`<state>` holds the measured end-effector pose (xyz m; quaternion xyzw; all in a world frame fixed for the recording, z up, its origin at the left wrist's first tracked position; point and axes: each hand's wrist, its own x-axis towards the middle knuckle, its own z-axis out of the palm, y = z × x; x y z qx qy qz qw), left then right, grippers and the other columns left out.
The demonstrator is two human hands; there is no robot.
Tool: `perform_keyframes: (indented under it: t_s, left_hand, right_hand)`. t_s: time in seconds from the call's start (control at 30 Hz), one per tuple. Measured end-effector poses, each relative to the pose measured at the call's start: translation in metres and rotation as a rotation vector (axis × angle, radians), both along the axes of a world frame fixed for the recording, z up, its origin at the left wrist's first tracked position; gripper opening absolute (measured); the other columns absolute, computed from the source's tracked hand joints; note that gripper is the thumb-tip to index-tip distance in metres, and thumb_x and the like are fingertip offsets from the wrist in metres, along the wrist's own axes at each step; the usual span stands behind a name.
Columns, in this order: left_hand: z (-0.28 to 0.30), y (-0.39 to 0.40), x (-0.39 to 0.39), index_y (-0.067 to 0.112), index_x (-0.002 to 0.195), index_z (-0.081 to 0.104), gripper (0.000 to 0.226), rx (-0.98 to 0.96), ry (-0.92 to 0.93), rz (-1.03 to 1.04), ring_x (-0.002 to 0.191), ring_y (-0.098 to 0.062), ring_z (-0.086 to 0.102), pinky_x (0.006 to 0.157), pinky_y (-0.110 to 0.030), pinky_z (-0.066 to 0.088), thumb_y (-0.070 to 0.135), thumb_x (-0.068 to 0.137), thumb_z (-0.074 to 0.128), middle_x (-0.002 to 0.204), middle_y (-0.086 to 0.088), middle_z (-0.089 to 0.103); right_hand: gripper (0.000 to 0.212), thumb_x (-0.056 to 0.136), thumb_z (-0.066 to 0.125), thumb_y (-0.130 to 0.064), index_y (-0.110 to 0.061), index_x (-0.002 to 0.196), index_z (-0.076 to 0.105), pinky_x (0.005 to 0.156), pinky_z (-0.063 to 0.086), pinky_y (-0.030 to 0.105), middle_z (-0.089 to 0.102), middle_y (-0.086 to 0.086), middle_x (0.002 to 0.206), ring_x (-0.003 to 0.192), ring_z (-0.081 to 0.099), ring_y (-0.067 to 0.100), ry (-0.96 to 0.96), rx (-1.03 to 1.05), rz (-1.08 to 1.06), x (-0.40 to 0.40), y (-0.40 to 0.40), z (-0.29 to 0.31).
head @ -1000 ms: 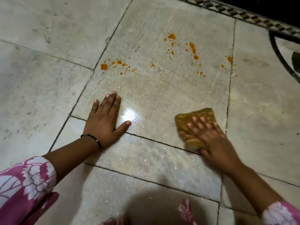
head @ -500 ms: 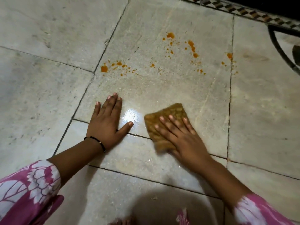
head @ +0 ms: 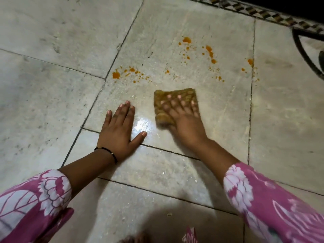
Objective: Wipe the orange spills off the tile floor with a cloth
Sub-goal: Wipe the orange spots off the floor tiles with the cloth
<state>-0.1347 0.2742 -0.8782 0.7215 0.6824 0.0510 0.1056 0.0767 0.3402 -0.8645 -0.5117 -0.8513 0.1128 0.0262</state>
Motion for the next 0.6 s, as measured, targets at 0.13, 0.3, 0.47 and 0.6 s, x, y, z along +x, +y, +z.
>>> perform_keyframes:
  t_s: [0.13, 0.3, 0.47, 0.6]
  left_hand:
    - [0.000, 0.001, 0.000, 0.012, 0.150, 0.015, 0.085, 0.004, -0.006, -0.004, 0.145, -0.020, 0.008, 0.117, -0.044, 0.003, 0.066, 0.084, 0.020, 0.158, -0.006, 0.008]
    - [-0.002, 0.000, 0.001, 0.012, 0.150, 0.014, 0.084, 0.006, 0.001, 0.009, 0.145, -0.019, 0.007, 0.117, -0.044, 0.002, 0.065, 0.085, 0.022, 0.158, -0.006, 0.008]
    - [-0.002, -0.002, 0.005, 0.011, 0.149, 0.016, 0.083, 0.006, 0.007, 0.019, 0.145, -0.021, 0.008, 0.116, -0.044, 0.000, 0.063, 0.086, 0.027, 0.157, -0.008, 0.011]
    - [0.001, -0.001, 0.005, 0.009, 0.148, 0.021, 0.082, -0.006, -0.018, 0.028, 0.144, -0.020, 0.012, 0.115, -0.044, 0.004, 0.062, 0.085, 0.030, 0.156, -0.008, 0.015]
  right_hand:
    - [0.065, 0.083, 0.042, -0.043, -0.031, 0.146, 0.028, 0.114, 0.009, 0.043, 0.027, -0.004, 0.154, 0.142, 0.022, 0.021, -0.086, 0.013, 0.302, 0.053, -0.048, 0.000]
    - [0.070, 0.079, 0.042, -0.040, -0.039, 0.146, 0.020, 0.113, 0.014, 0.040, 0.029, -0.001, 0.152, 0.141, 0.021, 0.019, -0.100, -0.040, 0.172, 0.146, -0.044, 0.013]
    - [0.067, 0.084, 0.040, -0.044, -0.029, 0.147, 0.026, 0.116, 0.007, 0.044, 0.019, 0.000, 0.156, 0.144, 0.014, 0.026, -0.033, -0.037, -0.231, 0.093, 0.019, 0.011]
    - [0.065, 0.086, 0.041, -0.044, -0.029, 0.147, 0.025, 0.115, 0.002, 0.045, 0.017, 0.002, 0.157, 0.145, 0.010, 0.027, -0.091, -0.052, -0.152, 0.019, 0.036, 0.008]
